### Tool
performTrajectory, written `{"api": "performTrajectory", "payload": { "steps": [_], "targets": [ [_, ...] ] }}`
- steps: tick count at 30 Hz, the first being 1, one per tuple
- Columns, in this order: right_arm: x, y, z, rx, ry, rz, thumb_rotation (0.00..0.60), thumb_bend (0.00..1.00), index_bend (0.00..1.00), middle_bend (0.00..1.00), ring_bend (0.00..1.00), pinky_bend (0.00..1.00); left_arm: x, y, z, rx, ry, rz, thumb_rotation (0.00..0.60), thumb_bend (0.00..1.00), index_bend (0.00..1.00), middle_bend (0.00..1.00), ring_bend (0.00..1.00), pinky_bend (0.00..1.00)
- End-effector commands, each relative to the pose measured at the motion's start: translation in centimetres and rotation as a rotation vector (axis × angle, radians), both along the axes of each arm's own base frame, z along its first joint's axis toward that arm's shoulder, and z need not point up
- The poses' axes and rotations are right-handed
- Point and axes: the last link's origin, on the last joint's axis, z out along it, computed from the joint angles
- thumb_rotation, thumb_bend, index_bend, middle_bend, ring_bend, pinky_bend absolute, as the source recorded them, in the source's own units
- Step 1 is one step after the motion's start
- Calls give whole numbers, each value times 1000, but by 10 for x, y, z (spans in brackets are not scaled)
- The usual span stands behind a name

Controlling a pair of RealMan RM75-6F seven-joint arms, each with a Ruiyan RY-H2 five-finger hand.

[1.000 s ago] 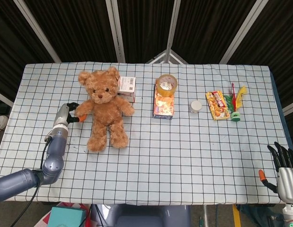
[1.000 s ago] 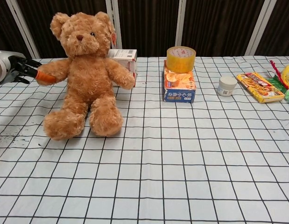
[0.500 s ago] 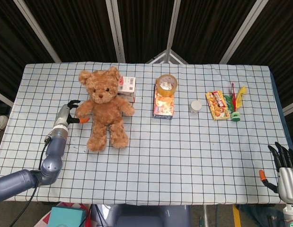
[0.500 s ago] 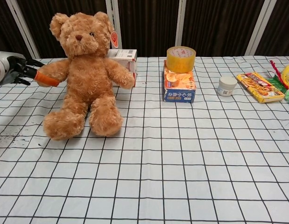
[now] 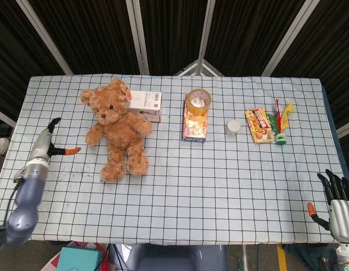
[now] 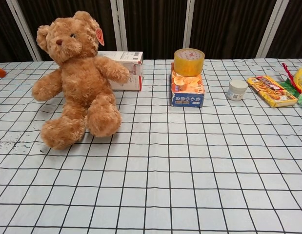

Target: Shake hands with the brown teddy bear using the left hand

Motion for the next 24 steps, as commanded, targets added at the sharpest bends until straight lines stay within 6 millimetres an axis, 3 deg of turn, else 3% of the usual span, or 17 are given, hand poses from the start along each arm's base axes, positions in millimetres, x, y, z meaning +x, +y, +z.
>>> {"api": "performTrajectory", "payload": {
  "steps": [1,5,9,17,24],
  "targets": [
    [1,0,0,-3,1,5,600,367,129,66,87,0,-37,-63,67,19,259,-37,600,206,0,0,0,0],
    [3,-1,1,-11,9,19,600,367,129,65,87,0,-63,-86,93,36,491,-168,600,209,7,0,0,0],
    [3,-2,1,-16,9,25,600,368,129,65,87,0,-84,-102,93,82,560,-268,600,208,48,2,0,0],
    [3,-3,-1,-12,15,27,600,367,129,66,86,0,-104,-104,90,148,682,-412,600,208,64,12,0,0],
    [5,-5,-2,-19,18,37,600,367,129,65,87,0,-116,-104,86,148,726,-420,600,209,70,14,0,0]
  ]
}}
